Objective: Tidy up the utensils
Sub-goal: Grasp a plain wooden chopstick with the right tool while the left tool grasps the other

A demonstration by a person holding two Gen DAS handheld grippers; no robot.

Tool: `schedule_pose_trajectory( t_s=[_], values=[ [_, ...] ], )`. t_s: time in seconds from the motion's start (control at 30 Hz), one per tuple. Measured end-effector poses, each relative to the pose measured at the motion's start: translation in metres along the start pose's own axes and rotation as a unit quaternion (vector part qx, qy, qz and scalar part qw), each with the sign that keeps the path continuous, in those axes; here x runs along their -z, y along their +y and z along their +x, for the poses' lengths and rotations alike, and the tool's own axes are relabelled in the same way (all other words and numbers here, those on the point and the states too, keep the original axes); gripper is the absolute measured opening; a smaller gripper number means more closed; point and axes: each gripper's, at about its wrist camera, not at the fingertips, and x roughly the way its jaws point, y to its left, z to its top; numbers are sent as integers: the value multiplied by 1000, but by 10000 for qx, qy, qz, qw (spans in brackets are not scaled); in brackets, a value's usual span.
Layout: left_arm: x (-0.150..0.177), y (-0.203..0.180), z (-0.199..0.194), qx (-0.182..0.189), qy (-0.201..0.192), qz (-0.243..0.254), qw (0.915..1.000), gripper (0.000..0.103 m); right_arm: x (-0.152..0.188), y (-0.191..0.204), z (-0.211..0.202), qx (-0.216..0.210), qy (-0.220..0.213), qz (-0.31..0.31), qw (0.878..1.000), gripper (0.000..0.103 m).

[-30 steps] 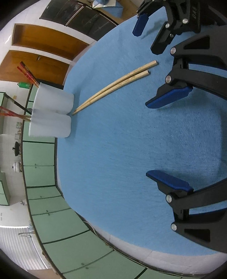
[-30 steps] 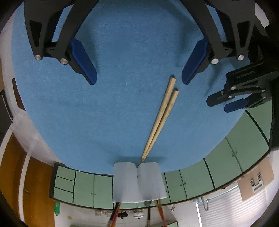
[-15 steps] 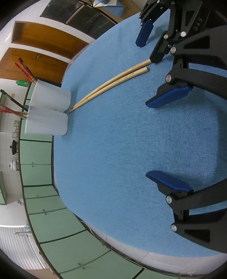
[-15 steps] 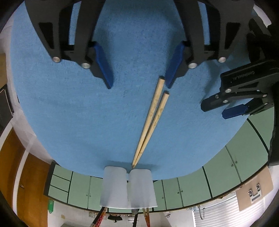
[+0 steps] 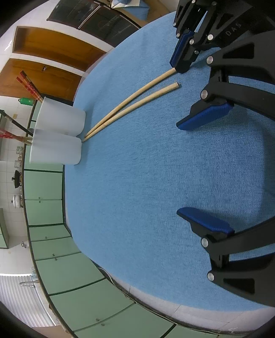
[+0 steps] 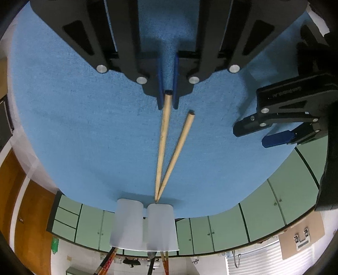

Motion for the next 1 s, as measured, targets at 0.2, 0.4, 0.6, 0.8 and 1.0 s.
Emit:
schedule_pose_trajectory(
  t_s=[0.2,0.4,0.6,0.8,1.0],
  values=[
    [1,-2,0,-62,12,69,10000,74,1,-15,-4,9,-31,232,9997,7],
    [-4,-15,-5,147,-108,72,9998,74,3,-40,-7,175,-57,463,9988,6],
    [-8,-39,-5,403,-141,261,9987,74,4,-57,-6,225,-59,556,9982,6],
    [-10,-59,8,321,22,460,9984,73,6,-62,-7,117,-49,578,9982,7],
    [-9,-65,11,159,58,506,9986,60,5,-60,-6,-29,-34,533,9986,9]
  ],
)
